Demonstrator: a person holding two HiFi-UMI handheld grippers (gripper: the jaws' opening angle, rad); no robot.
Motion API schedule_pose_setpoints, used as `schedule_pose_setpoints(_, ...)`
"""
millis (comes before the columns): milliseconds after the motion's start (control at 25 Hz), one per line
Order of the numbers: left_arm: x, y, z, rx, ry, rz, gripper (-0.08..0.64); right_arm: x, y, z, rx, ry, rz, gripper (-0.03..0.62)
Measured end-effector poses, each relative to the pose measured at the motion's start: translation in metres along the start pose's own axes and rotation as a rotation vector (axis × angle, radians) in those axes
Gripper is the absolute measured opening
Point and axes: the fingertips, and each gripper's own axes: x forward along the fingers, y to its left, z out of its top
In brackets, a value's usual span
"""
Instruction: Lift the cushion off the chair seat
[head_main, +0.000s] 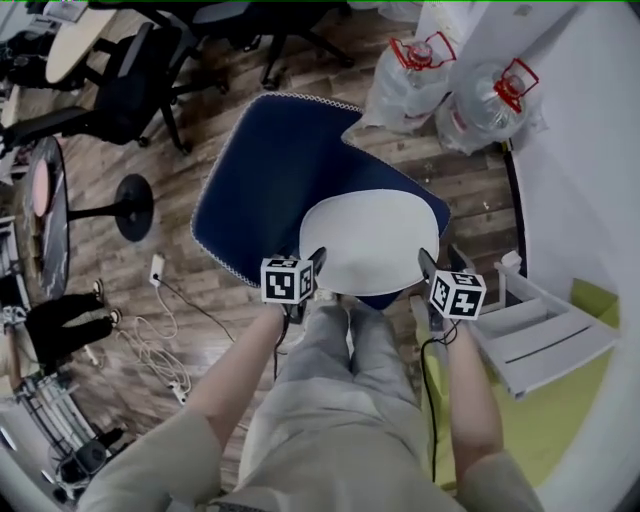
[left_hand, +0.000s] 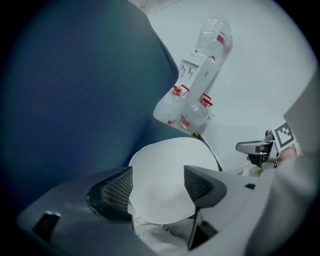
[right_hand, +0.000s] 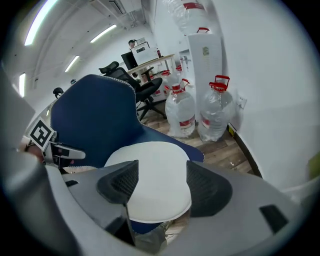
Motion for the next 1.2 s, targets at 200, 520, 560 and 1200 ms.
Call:
schedule_pose_setpoints(200,0.047,0.023,-0.024,0.001,0.076,0.010,0.316,0.037,-0.016,-0.020,0.014,0.040,-0.028,0.296)
schedule_pose_setpoints(520,0.098,0.067,-0.052,-0.025,0.142,0.090,0.331,0.098,-0.038,-0.047,0.053,0.076,-0.049,0.313)
schedule_pose_setpoints(560,0.105,0.068,-0.058,-0.035,0.154,0.089,0.331,0.103,-0.042,-0.050,0.066,0.072,-0.046,0.316)
schedule_pose_setpoints(1200,0.140,0.078,-0.087,-0.039,0.189,-0.006,0.252,0.136,-0.058,-0.091,0.043,0.127,-0.103,0.134)
